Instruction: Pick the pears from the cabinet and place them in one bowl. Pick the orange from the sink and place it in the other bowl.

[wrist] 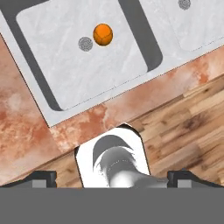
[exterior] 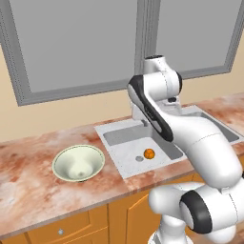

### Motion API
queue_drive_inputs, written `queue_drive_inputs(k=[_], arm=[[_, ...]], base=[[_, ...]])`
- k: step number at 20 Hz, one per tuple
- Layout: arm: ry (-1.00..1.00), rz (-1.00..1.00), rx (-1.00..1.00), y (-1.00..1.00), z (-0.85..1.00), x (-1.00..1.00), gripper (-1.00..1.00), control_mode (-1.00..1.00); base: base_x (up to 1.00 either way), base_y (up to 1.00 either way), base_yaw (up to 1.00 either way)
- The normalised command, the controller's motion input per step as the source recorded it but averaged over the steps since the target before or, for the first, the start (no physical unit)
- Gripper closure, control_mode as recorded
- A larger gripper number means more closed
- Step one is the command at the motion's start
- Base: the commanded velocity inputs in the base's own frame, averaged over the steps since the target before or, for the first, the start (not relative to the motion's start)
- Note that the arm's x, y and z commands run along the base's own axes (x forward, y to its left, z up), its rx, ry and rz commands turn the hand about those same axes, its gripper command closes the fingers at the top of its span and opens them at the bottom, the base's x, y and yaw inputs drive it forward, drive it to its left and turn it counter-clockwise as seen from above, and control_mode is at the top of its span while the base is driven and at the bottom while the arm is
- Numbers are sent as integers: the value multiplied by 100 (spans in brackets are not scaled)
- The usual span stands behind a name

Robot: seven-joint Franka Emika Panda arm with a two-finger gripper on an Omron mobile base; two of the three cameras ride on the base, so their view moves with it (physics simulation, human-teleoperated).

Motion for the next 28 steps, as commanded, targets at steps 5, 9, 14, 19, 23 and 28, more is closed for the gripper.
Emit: queue_drive_inputs(k=[5, 9, 14, 19, 23, 28], arm=[[-15, 14, 1, -23, -25, 13, -100, -100], [-30, 12, 3, -17, -22, 10, -100, -100], [-29, 8, 3, -13, -20, 10, -100, -100], [-19, 2, 2, -5, -11, 22, -100, -100], [-3, 0, 0, -6, -10, 31, -100, -100], [12, -1, 2, -7, -5, 37, -100, -100]], base=[[0, 0, 0], [0, 0, 0], [0, 0, 0], [0, 0, 0], [0, 0, 0], [0, 0, 0]])
